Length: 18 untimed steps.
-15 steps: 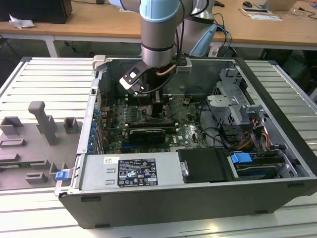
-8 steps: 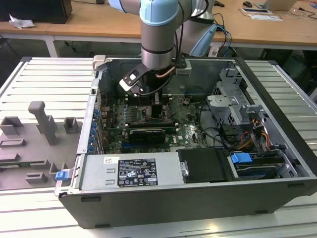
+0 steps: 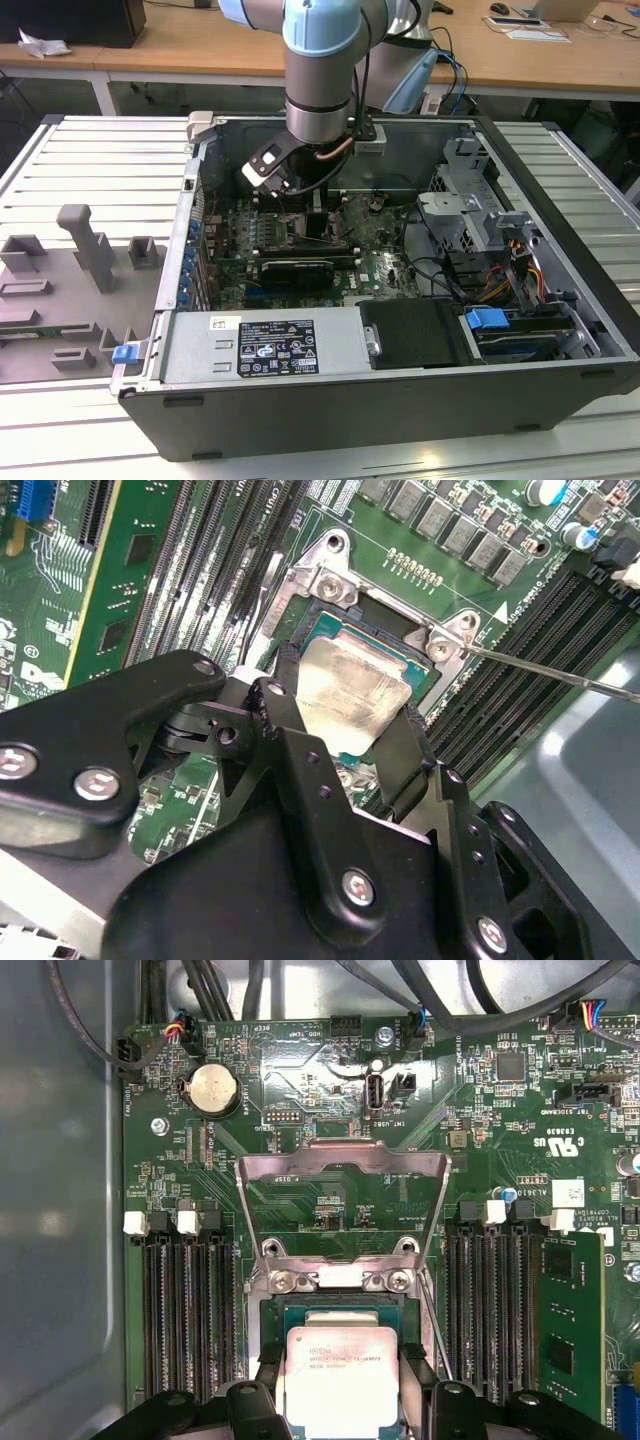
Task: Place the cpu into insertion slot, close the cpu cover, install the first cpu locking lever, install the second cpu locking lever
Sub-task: 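Place the cpu into insertion slot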
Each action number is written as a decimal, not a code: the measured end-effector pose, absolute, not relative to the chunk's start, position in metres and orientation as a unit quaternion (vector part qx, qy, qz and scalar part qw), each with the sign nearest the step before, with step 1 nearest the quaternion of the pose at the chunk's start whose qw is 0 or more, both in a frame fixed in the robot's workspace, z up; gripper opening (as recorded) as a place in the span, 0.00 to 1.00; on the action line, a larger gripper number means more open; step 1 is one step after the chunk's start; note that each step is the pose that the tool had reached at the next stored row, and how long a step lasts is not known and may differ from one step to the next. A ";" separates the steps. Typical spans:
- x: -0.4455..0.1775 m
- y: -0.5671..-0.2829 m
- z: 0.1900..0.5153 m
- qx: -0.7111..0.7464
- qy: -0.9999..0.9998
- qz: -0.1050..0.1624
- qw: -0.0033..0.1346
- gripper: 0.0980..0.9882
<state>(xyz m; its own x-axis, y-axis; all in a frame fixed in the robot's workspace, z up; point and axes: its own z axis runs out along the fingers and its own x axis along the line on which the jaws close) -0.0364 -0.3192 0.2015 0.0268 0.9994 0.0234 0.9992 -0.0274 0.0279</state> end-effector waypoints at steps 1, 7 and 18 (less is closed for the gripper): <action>-0.036 -0.319 0.201 0.717 0.697 0.018 0.002 0.50; -0.036 -0.319 0.200 0.717 0.697 0.018 0.002 0.50; -0.036 -0.319 0.201 0.717 0.697 0.018 0.002 0.65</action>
<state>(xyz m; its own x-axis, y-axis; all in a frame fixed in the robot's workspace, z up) -0.0357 -0.3191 0.2013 0.0269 0.9994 0.0232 0.9992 -0.0275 0.0276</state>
